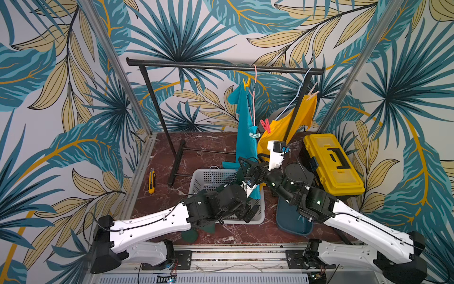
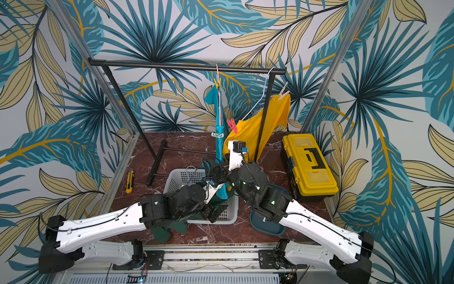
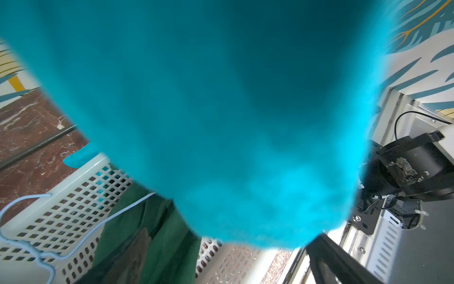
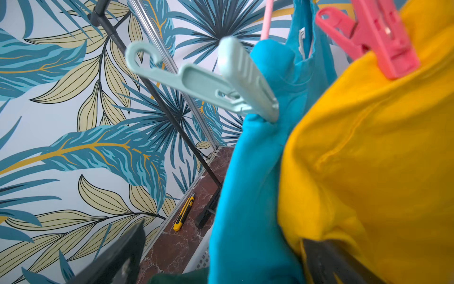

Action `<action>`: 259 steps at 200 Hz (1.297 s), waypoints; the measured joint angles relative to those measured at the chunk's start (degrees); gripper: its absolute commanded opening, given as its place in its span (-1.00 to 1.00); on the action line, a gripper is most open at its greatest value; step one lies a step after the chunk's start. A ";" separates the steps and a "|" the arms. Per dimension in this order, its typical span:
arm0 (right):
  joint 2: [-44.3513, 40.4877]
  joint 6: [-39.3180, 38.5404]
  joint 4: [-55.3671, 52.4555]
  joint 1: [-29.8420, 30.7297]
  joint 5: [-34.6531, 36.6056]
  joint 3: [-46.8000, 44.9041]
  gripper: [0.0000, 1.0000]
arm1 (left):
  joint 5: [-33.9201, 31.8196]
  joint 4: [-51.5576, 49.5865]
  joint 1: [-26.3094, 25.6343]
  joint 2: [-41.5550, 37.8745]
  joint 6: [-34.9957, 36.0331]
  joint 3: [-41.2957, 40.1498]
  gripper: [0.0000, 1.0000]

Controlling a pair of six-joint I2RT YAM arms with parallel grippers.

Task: Remove the clothespins securing t-shirts to the hanger
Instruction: Pick up the hanger from the basket.

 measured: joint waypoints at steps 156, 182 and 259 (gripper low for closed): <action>-2.21 1.92 11.98 0.02 -10.29 -5.86 0.99 | 9.92 2.84 10.93 -0.04 -5.92 0.66 0.99; -2.97 3.58 14.03 0.00 -11.23 -7.17 0.99 | 12.13 3.65 11.15 1.05 -5.68 0.66 0.99; -4.59 4.20 12.61 -1.05 -14.19 -7.82 0.99 | 16.06 5.75 14.34 2.51 -3.48 2.51 0.99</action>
